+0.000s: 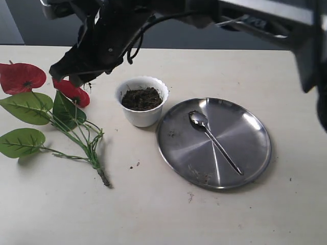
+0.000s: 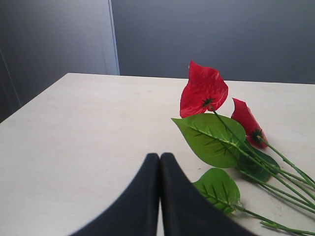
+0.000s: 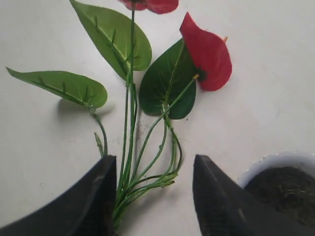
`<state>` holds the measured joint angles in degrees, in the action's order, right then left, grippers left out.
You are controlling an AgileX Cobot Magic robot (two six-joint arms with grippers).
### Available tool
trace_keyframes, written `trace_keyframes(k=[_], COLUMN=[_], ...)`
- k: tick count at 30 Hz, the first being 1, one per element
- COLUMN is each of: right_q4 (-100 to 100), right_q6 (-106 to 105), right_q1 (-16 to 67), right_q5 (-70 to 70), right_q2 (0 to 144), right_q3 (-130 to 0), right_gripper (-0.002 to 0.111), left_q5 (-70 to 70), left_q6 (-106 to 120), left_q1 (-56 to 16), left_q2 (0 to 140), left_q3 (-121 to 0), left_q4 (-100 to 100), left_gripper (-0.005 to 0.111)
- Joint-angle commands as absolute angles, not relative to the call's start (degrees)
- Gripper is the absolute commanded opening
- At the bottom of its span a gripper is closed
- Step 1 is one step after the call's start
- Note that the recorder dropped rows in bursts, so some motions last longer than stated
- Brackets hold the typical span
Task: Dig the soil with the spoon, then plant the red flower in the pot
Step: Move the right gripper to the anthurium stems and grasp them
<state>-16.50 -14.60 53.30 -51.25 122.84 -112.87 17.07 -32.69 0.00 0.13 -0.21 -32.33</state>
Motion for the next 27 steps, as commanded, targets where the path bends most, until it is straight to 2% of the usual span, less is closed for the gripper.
trace_keyframes(k=[1,5,8,10,27], right_q4=[-16.86,-17.16,-17.31,-17.44,-21.1], right_q6=[-15.31,-16.26,-16.26,-16.26,-18.01], right_q1=[54.69,56.03,56.57,56.81,57.71], right_q5=[-53.76,-53.55,-53.8,-54.33,-47.83], right_q2=[129.27,134.09,138.39,140.48,145.97], right_q3=[-120.05,-124.91,-129.52,-131.55,-131.92], right_gripper=[0.047,0.049,0.056,0.056,0.056], left_q5=[16.67,16.67,16.67,16.67,16.55], left_q6=[-32.83,-32.83,-32.83,-32.83,-32.83], left_q1=[0.02,0.02,0.02,0.02,0.02], left_q2=[0.0,0.0,0.0,0.0,0.0], left_q3=[0.0,0.0,0.0,0.0,0.0], left_q4=[-32.44,-32.44,-32.44,-32.44,-32.44], left_gripper=[0.0,0.0,0.0,0.0,0.0])
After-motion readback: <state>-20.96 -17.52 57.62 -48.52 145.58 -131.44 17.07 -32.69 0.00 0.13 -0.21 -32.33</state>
